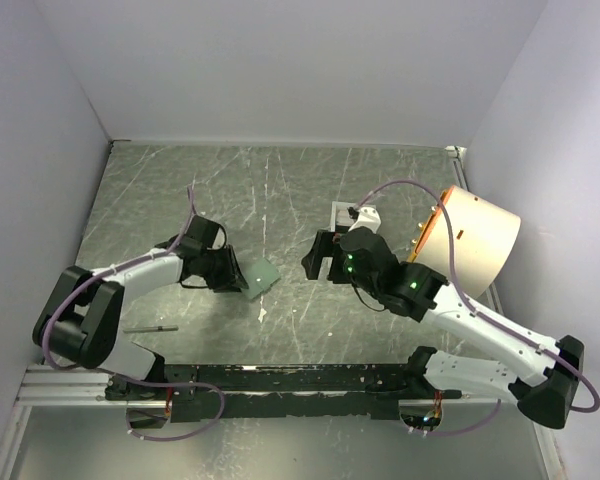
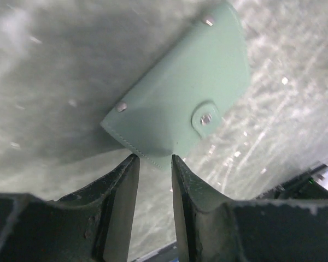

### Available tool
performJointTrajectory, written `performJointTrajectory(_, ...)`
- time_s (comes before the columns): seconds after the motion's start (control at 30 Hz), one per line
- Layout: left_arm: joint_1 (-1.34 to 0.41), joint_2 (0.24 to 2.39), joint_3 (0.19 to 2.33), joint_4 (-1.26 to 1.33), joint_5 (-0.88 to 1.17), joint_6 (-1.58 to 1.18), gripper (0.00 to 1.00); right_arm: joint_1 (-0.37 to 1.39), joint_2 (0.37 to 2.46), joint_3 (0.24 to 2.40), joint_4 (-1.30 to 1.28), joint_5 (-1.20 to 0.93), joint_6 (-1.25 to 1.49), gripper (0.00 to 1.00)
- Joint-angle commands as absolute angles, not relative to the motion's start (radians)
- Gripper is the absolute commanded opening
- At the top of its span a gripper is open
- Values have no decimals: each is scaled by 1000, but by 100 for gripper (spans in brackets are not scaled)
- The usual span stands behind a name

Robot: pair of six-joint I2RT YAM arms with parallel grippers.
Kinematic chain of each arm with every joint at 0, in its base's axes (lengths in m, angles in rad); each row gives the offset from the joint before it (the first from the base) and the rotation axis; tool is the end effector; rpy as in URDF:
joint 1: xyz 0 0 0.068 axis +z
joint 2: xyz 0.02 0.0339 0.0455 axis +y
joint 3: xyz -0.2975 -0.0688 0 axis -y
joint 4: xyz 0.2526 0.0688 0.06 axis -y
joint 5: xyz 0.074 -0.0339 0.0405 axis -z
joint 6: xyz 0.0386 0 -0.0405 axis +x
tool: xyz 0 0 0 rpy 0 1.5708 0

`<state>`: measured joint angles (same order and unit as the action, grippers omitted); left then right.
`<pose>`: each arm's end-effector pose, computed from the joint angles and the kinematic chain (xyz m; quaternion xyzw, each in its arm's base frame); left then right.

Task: Put the credit cards into the card holder
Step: Move the card holder to the center of the board.

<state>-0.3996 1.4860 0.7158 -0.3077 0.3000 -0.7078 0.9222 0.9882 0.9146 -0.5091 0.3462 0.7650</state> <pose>0.2446 -0.1157 0.1794 -0.1112 0.9531 -0.2501 0.1290 0.1341 0.1553 0.3425 0.0133 0.8710 0.2481 0.4238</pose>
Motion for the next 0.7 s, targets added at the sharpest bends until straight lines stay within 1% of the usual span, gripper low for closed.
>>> performJointTrajectory(0.0, -473, 1415, 676, -178, 375, -859, 42, 920, 1023, 920, -509, 308, 813, 91)
performJointTrajectory(0.13, -499, 1376, 672, -187, 342, -849, 45, 921, 1056, 912, -499, 280, 829, 90)
performJointTrajectory(0.23, -499, 1374, 724, -277, 218, -778, 52, 922, 1069, 908, -494, 278, 835, 90)
performJointTrajectory(0.33, -495, 1411, 784, -336, 101, -712, 57, 924, 1076, 899, -485, 268, 844, 88)
performJointTrajectory(0.43, -476, 1463, 832, -353, 67, -670, 57, 928, 1088, 899, -477, 253, 848, 87)
performJointTrajectory(0.67, -444, 1569, 891, -351, 103, -594, 58, 937, 1108, 917, -488, 253, 847, 85)
